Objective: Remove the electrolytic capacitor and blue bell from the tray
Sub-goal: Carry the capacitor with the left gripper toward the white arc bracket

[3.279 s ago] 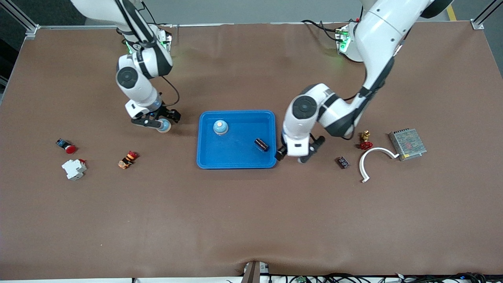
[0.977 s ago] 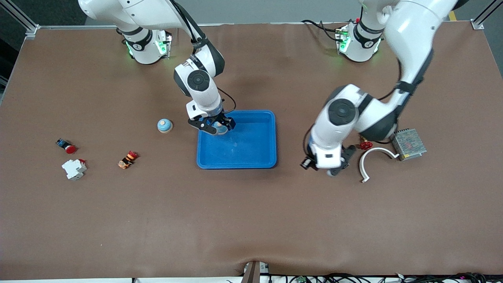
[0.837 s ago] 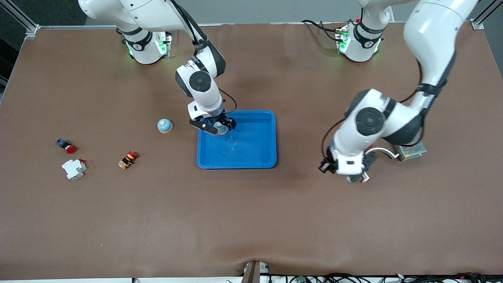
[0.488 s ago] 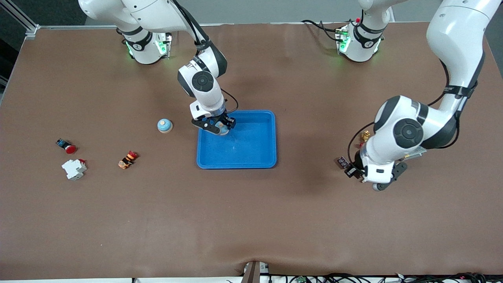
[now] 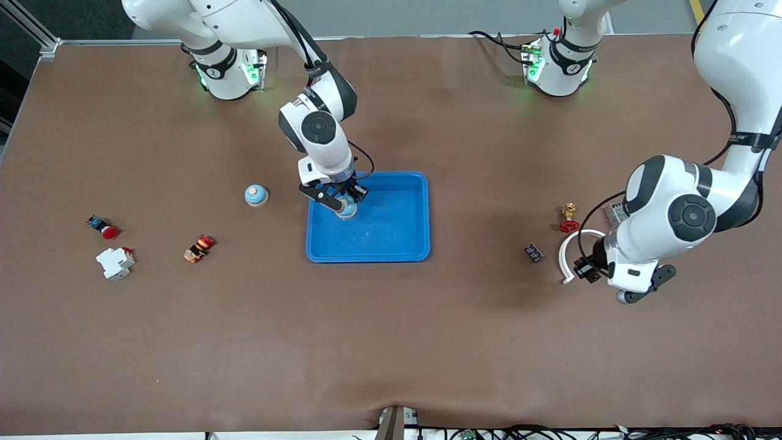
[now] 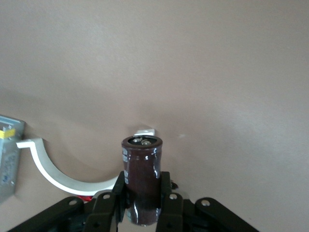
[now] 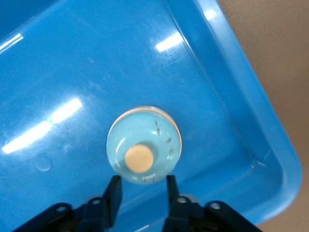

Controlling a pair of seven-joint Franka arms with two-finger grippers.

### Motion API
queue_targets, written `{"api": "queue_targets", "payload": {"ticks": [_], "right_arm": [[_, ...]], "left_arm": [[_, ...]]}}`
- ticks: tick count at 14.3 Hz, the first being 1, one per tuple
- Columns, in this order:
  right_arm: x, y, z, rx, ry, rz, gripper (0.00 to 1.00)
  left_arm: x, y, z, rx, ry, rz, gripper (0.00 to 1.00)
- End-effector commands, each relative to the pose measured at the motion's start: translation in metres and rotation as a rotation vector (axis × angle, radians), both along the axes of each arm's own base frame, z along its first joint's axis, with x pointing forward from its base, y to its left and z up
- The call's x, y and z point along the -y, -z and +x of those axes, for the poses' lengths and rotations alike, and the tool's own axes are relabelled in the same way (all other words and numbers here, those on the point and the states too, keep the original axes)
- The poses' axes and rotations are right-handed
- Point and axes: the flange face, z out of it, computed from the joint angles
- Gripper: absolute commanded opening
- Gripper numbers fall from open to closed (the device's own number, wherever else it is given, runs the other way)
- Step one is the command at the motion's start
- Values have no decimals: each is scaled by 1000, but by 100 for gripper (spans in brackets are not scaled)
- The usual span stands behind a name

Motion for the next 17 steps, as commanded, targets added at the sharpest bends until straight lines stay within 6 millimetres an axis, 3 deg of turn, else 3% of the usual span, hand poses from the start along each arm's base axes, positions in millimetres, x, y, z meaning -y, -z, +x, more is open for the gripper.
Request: {"api": "queue_targets", "payload": {"ticks": [1,2,3,4,10,14,17], "right_arm": [[-11,-28,8,-31,20,-18,0],[-12,-28,9,-27,20,-15,4],[-12,-26,9,-26,18,-16,65],[-12,-27,9,-19,20,-11,100],[6,-26,26,-3,12,-21,100],[26,-22,45,34,-10,-47,100],[26,-1,47,57,-7,-32,100]], "left_arm": [[-17,5,-1,-13,49,8,0],[-23,7,-2,-16,67,10,0],[-27,10,-3,-18,99,18,0],[-31,10,-2,-18,115,21,0],[-68,26,-10,-51,201,14,0],[-79,46,-23,-86,204,16,0],[-96,59,-30,-104,209,43,0]]}}
